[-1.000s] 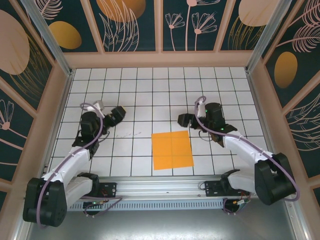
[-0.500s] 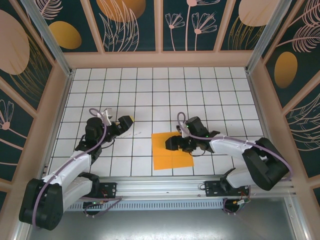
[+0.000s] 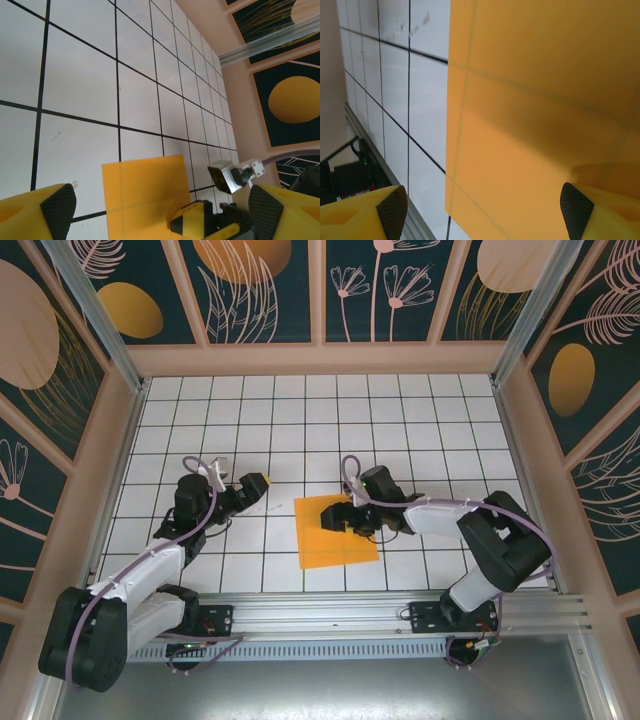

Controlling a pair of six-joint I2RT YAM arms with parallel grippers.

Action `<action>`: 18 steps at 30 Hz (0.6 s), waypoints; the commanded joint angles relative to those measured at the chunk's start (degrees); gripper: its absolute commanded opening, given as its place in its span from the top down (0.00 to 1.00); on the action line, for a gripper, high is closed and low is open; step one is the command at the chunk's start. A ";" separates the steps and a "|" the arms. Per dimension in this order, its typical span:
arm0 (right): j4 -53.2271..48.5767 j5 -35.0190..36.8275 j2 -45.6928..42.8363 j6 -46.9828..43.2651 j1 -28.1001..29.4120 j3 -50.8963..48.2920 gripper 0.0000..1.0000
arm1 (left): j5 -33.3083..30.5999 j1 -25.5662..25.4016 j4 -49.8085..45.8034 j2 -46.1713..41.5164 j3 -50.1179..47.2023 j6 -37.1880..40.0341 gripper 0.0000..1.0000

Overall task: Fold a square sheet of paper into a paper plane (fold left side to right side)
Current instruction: Move the square sheet of paper to the center of the table.

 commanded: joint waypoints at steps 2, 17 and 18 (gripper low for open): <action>4.06 4.39 5.74 -0.29 -2.71 2.54 0.17 | 1.34 -0.51 1.11 1.72 1.74 -0.08 0.10; -12.42 16.56 -2.91 -11.41 -7.94 9.98 0.13 | 1.01 -12.85 -0.04 14.28 9.11 -1.01 0.27; -14.22 18.68 -2.07 -12.50 -8.05 11.13 0.12 | 0.71 -13.97 -0.07 15.49 9.67 -1.02 0.28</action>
